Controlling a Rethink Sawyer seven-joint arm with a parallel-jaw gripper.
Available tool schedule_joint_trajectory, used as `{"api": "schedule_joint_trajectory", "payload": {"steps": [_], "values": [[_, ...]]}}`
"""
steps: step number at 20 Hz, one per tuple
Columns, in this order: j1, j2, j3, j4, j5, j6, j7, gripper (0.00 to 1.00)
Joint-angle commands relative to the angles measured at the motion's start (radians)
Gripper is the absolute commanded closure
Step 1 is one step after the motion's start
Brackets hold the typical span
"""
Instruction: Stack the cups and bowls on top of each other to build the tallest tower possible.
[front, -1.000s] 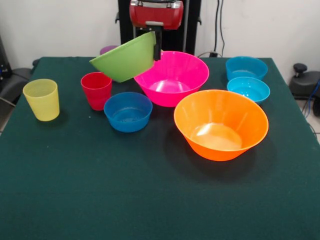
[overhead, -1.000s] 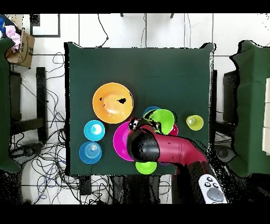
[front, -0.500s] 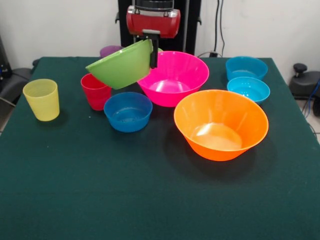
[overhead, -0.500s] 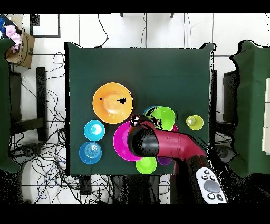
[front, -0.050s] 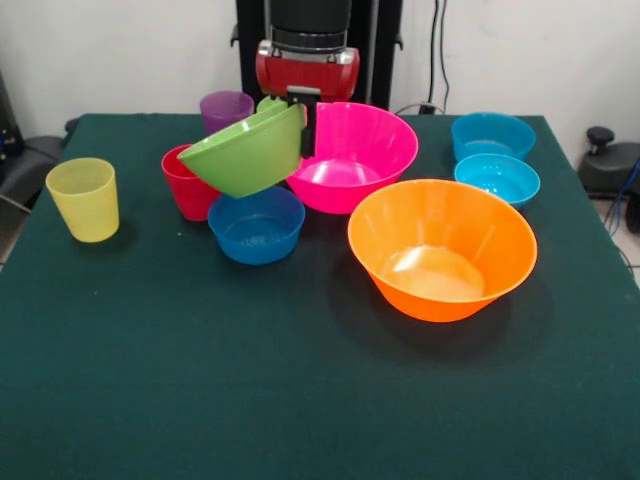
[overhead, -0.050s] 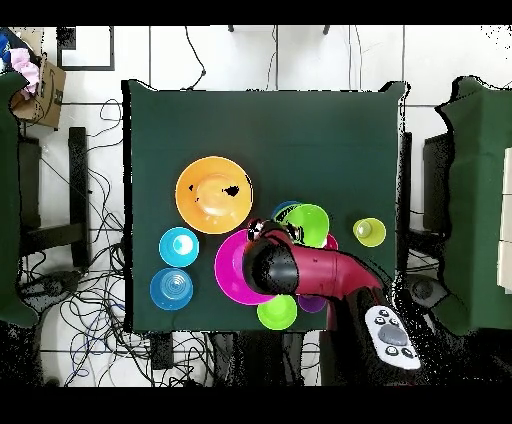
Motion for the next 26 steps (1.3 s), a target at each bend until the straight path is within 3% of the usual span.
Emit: {"api": "schedule_joint_trajectory", "payload": {"steps": [1,13,26], "values": [[0.012,0.038,0.000,-0.060,-0.061,-0.049,0.069,1.00],[-0.003,0.080,-0.007,-0.084,-0.083,-0.094,0.057,1.00],[0.053,0.148,-0.065,-0.117,-0.069,-0.183,0.090,1.00]]}}
